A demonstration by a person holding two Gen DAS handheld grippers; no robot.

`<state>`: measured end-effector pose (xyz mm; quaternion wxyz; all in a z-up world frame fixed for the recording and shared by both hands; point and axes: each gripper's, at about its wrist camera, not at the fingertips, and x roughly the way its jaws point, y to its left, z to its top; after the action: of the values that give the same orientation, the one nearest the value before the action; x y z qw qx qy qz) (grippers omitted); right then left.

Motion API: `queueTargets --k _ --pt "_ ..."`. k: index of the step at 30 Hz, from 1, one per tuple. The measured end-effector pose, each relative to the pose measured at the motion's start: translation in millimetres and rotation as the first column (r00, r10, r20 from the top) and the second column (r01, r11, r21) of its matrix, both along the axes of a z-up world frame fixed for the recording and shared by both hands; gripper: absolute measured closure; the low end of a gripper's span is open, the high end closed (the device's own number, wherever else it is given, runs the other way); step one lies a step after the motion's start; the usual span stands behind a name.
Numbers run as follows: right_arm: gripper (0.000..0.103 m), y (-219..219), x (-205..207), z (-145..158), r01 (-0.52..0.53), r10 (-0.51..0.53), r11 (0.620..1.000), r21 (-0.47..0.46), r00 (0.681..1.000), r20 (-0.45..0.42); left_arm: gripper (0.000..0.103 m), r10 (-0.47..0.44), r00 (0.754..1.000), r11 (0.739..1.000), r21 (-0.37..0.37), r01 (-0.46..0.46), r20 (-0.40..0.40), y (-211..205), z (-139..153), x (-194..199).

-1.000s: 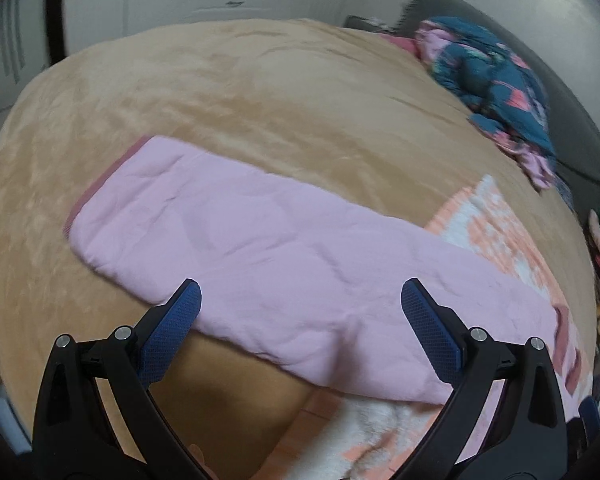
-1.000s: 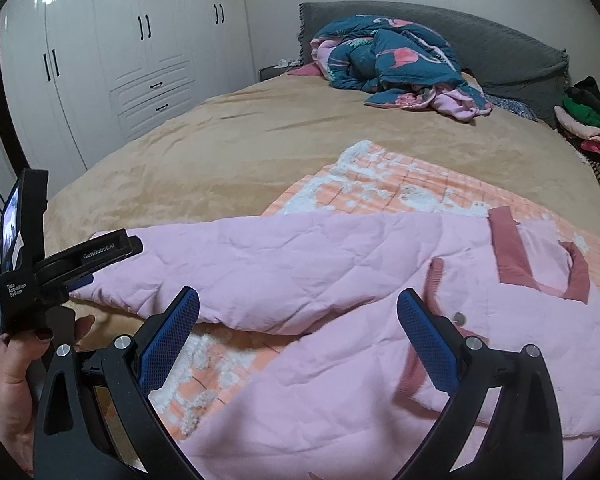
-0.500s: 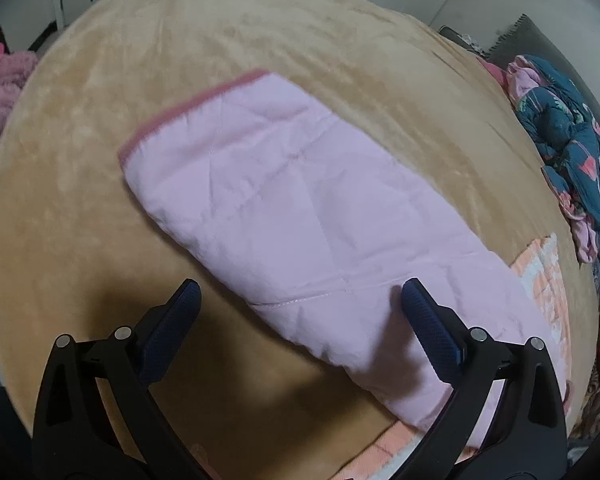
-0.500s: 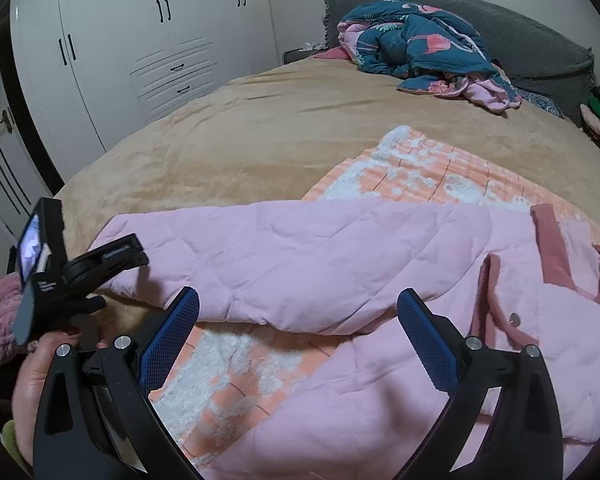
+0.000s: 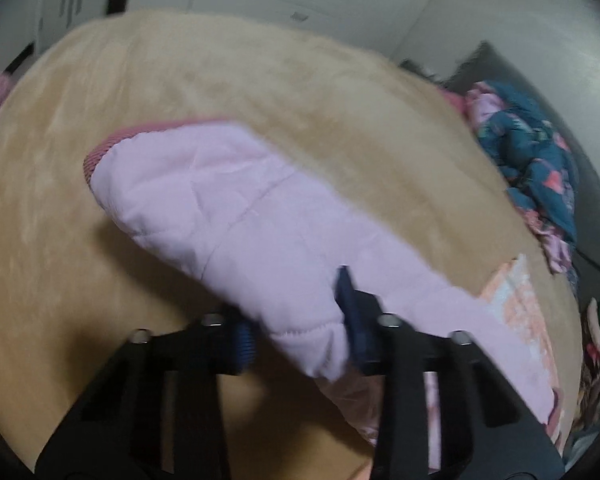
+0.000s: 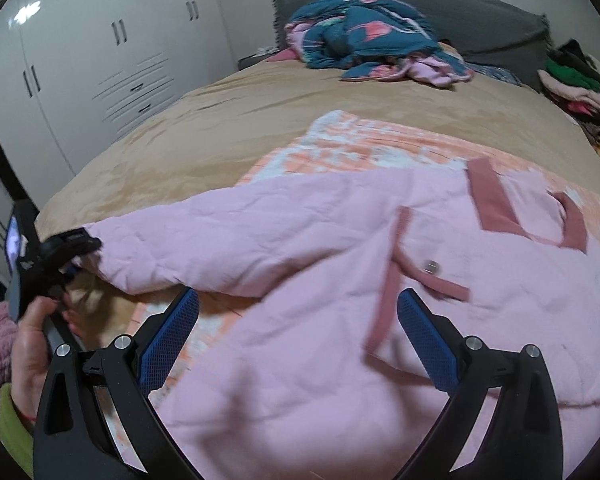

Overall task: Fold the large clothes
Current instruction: 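Grasp the sleeve near its ribbed cuff with the left tool, then lift the gripped sleeve up with the left tool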

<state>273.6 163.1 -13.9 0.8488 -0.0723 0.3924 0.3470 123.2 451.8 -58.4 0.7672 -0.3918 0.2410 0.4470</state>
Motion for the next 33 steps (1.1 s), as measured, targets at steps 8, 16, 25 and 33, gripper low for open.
queueTargets --k 8,16,25,33 --pt "0.004 -71 -12 12 0.114 -0.115 0.991 0.066 0.993 0.022 0.09 -0.131 0.985 0.985 0.126 0.117 0.109 -32 56 19" --pt "0.004 -132 -19 21 0.209 -0.213 0.971 0.118 0.977 0.02 0.091 -0.264 0.946 0.945 0.248 0.215 0.188 -79 106 33" --pt "0.004 -182 -21 19 0.28 -0.285 0.952 0.122 0.958 0.027 0.092 -0.42 0.879 0.869 0.379 0.318 0.224 -139 151 45" --pt "0.004 -228 -26 24 0.353 -0.362 0.925 0.142 0.931 0.043 0.092 -0.548 0.804 0.779 0.492 0.389 0.23 -191 176 50"
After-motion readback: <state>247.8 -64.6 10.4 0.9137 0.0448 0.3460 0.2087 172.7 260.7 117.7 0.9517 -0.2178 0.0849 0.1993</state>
